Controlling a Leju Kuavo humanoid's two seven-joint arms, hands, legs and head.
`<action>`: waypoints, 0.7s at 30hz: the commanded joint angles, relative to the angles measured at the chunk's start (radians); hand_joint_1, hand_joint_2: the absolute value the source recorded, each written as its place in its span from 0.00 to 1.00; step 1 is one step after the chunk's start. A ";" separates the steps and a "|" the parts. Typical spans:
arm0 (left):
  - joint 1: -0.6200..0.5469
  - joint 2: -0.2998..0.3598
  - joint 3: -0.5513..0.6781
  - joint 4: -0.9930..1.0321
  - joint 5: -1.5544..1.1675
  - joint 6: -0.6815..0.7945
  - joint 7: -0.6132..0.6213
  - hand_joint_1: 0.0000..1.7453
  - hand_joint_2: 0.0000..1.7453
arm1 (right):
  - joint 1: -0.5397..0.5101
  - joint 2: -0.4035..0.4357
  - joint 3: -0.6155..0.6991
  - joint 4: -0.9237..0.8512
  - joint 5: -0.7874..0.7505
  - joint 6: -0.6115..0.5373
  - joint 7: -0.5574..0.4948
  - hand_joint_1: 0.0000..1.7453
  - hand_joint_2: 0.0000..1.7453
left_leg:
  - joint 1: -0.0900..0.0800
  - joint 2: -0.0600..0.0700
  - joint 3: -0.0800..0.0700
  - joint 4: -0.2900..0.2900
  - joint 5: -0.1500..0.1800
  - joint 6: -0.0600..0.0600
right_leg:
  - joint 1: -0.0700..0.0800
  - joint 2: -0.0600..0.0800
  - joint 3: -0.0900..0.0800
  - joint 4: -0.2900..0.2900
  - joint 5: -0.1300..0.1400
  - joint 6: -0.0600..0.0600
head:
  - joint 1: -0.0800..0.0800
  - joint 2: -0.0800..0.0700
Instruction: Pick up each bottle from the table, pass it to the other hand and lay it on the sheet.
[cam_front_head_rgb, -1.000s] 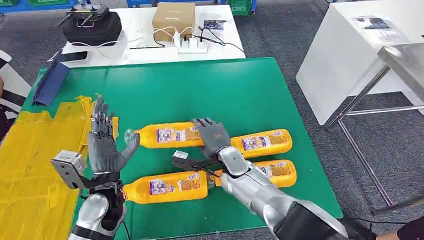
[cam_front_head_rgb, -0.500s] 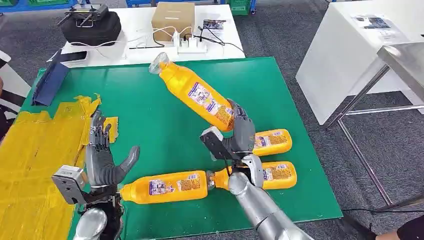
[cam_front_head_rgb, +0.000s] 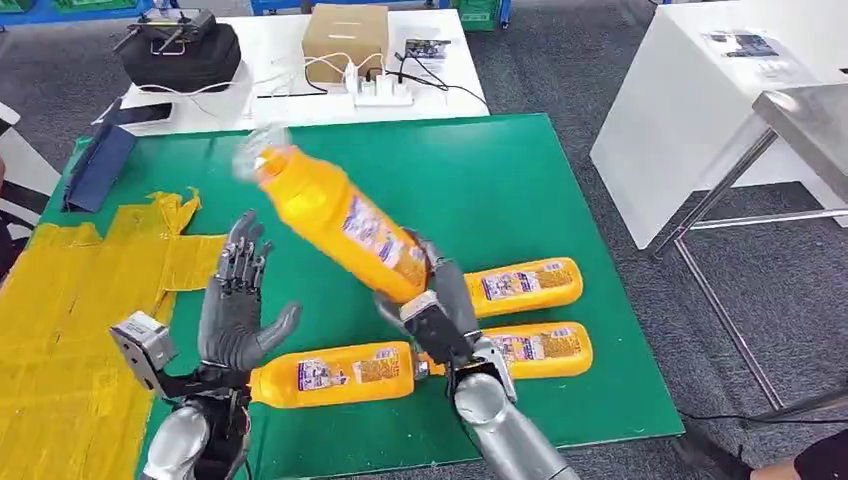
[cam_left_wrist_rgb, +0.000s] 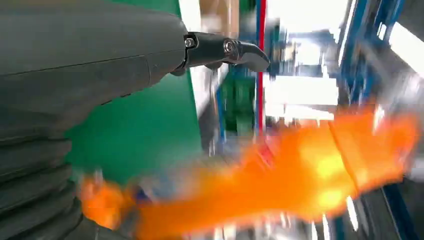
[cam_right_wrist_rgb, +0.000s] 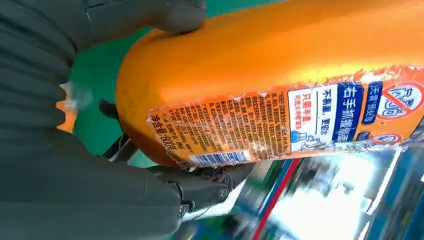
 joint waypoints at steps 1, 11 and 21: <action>-0.137 0.050 -0.068 0.048 0.340 -0.355 0.124 0.00 1.00 | -0.097 -0.037 0.326 0.236 0.331 -0.195 0.015 1.00 1.00 | 0.001 0.003 0.008 0.001 -0.004 -0.001 | 0.002 0.000 0.008 0.000 -0.002 -0.004 | 0.000 0.000; -0.127 0.039 -0.060 -0.006 0.364 -0.370 0.110 0.00 1.00 | -0.119 -0.025 0.353 0.320 0.414 -0.239 0.054 1.00 1.00 | 0.001 0.002 0.004 0.000 -0.002 0.000 | 0.001 0.000 0.005 -0.001 -0.001 -0.002 | 0.000 0.000; -0.117 0.028 -0.050 -0.034 0.266 -0.250 0.066 1.00 1.00 | -0.105 -0.029 0.347 0.291 0.403 -0.239 0.047 1.00 1.00 | 0.001 0.002 0.005 0.002 -0.003 0.000 | 0.001 0.000 0.006 0.000 -0.002 -0.003 | 0.000 0.000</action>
